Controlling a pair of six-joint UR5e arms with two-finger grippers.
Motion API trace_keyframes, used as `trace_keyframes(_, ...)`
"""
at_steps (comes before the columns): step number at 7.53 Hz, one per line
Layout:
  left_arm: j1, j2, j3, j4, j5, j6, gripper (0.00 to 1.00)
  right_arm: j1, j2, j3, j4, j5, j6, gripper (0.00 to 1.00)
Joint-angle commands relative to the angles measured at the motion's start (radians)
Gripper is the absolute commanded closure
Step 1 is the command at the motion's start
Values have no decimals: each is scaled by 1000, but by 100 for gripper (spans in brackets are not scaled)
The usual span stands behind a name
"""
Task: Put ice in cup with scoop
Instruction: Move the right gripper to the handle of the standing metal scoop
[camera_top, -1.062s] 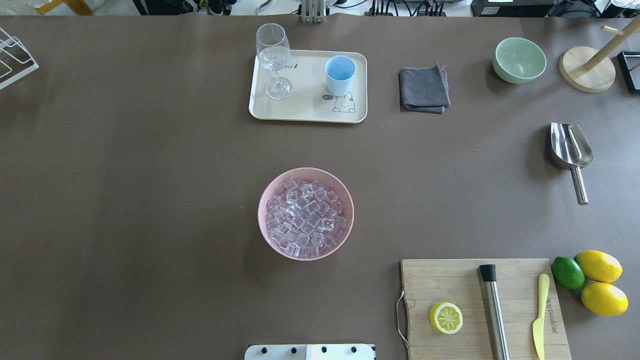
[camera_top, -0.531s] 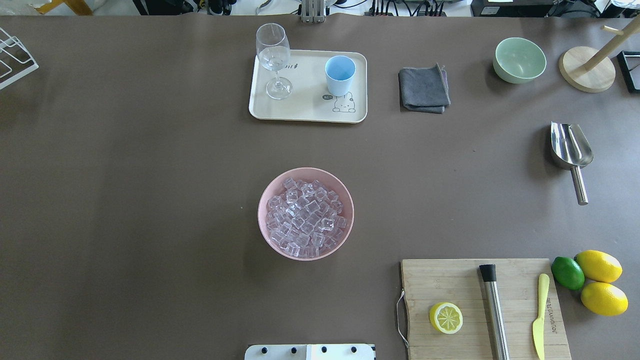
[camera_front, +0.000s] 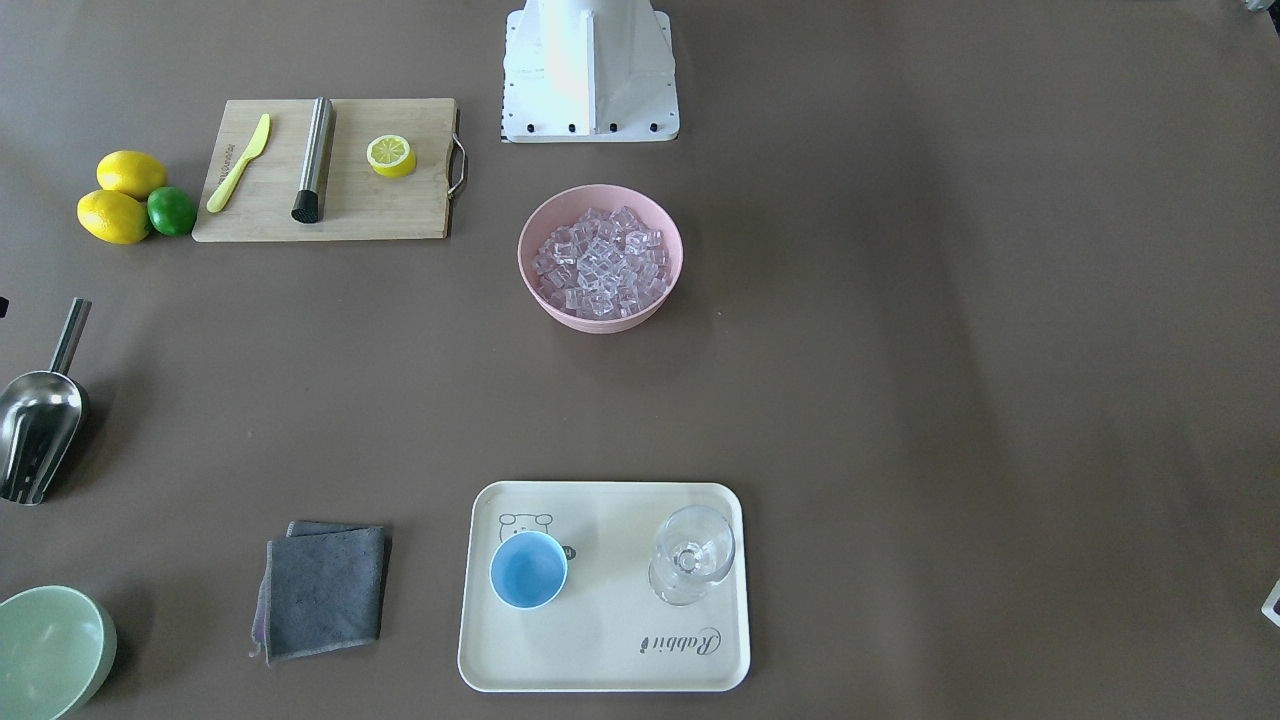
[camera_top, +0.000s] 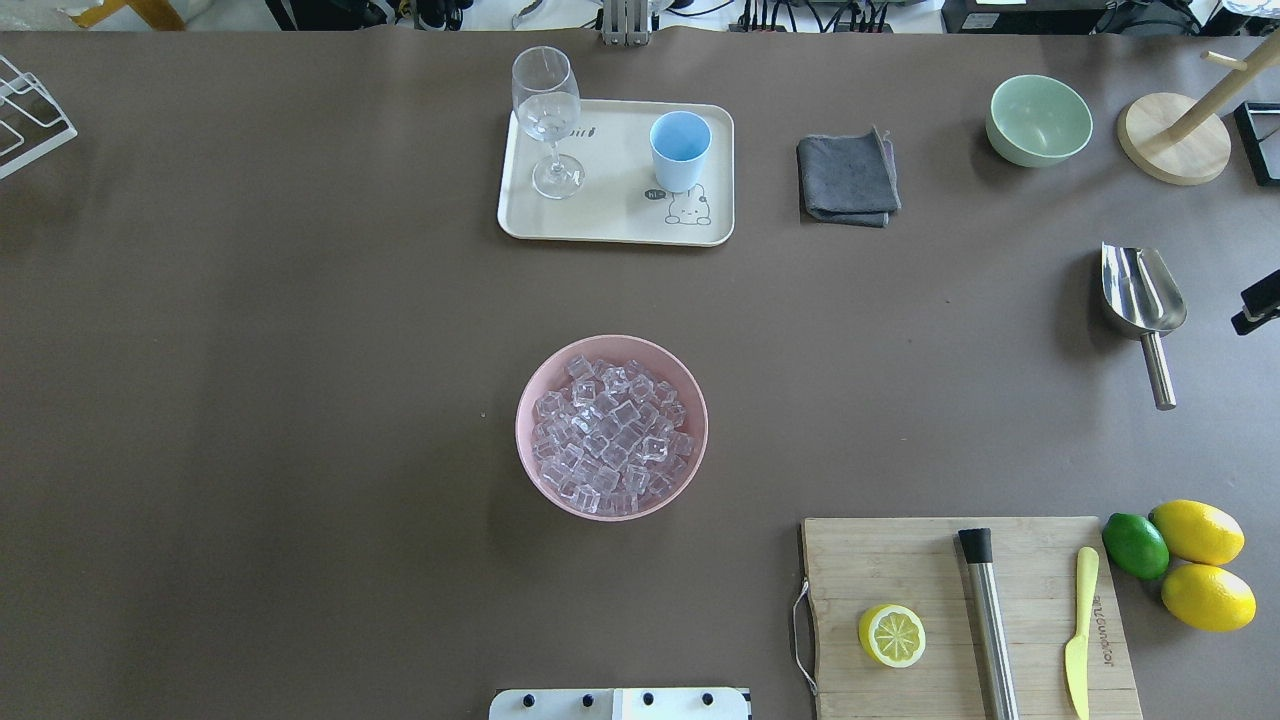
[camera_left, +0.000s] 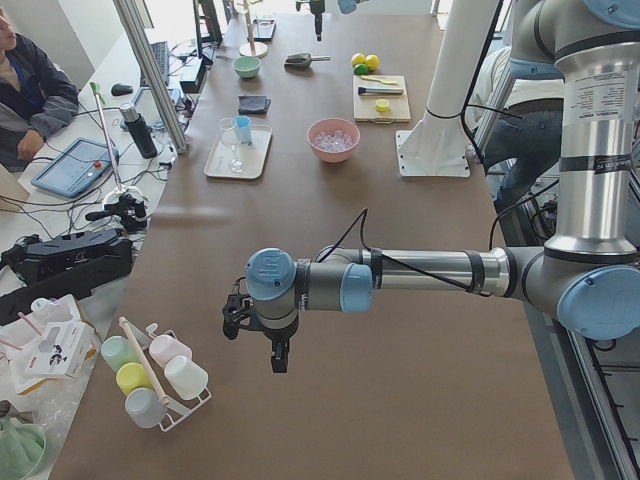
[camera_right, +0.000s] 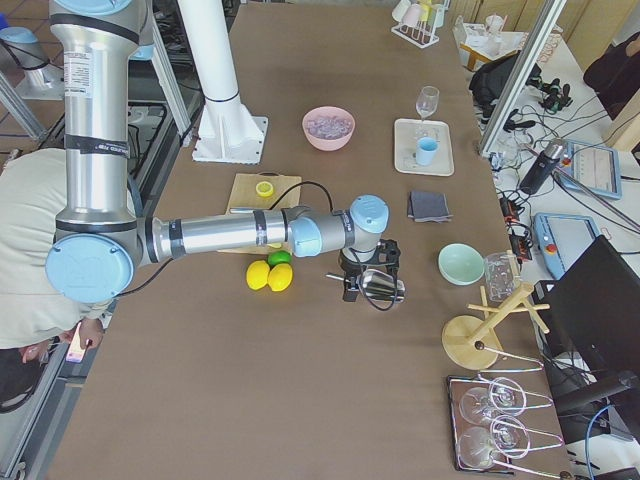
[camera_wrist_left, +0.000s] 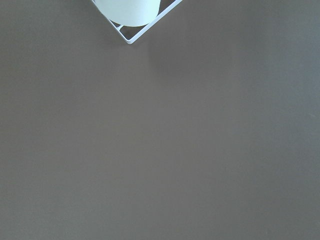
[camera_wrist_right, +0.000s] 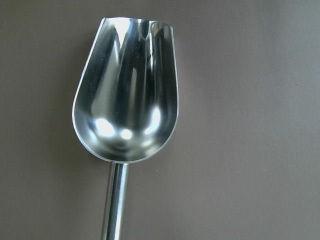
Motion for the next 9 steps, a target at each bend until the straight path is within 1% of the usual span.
trace_keyframes(1, 1, 0, -6, 0, 0, -52, 2, -29, -15, -48, 146, 0, 138, 0)
trace_keyframes(4, 1, 0, -7, -2, 0, -75, 2, -107, 19, -70, 146, 4, 221, 0)
trace_keyframes(6, 1, 3, -3, -3, -1, -69, 2, -141, 54, -106, 144, -2, 244, 0)
trace_keyframes(8, 1, 3, -6, -6, -5, -67, 2, -167, 118, -183, 144, -3, 258, 0)
trace_keyframes(9, 1, 3, -6, -8, -5, -67, 2, -173, 121, -189, 144, -5, 258, 1)
